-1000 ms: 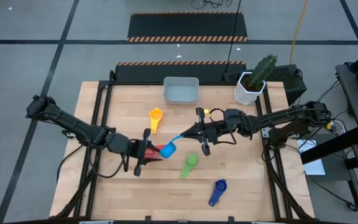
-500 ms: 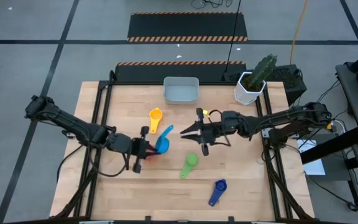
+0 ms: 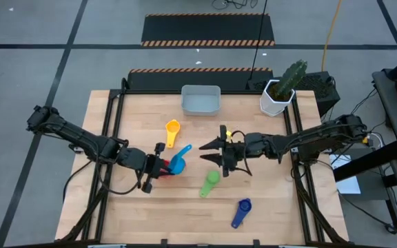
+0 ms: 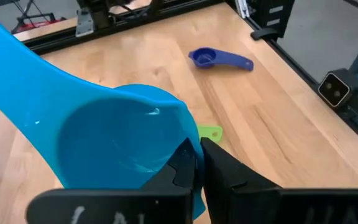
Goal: Nest measuring cups in basket
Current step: Stack the light blue measuring cup into the red measuring cup
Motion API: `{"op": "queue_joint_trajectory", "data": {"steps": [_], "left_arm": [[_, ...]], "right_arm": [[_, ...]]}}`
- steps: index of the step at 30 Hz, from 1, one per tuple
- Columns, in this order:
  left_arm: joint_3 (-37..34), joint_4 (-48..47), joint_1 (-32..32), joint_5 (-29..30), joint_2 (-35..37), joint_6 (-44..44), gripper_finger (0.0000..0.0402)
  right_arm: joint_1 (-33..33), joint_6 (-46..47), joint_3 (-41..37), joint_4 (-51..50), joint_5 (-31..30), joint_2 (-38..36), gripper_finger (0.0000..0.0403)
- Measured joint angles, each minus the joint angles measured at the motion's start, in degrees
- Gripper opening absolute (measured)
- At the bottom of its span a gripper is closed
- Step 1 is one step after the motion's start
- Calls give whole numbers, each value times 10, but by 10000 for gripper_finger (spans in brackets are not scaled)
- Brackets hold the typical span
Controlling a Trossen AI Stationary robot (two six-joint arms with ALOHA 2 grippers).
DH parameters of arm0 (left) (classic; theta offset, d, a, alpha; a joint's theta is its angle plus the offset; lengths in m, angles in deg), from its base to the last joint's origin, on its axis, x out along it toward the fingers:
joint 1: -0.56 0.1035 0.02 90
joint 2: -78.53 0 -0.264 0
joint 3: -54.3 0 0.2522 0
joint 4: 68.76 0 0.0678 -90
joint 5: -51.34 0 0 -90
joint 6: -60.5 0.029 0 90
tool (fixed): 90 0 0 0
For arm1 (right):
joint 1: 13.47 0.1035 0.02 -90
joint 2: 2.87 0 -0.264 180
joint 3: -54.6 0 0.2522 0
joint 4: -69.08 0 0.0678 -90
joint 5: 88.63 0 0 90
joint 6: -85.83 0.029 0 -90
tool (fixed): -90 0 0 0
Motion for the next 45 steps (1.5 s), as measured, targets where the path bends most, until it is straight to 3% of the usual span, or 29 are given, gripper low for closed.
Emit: {"op": "queue_joint_trajectory", "data": {"steps": [13, 16, 24, 33, 37, 45], "left_arm": [[0, -1, -9, -33, 0, 23, 8], [0, -1, -11, -35, 0, 24, 9], [0, 1, -11, -40, 0, 25, 7], [1, 32, -10, -86, -20, 48, 8], [0, 29, -8, -93, -24, 57, 12], [0, 24, -7, -93, -24, 46, 7]], "right_arm": [[-7, 3, 46, 22, 22, 73, 142], [-12, 9, 45, 21, 61, 73, 127], [-14, 15, 45, 24, 75, 73, 75], [-14, 25, 45, 29, 77, 78, 110], [-18, 21, 50, 30, 114, 94, 117], [-20, 18, 69, 1, 118, 102, 55]]}}
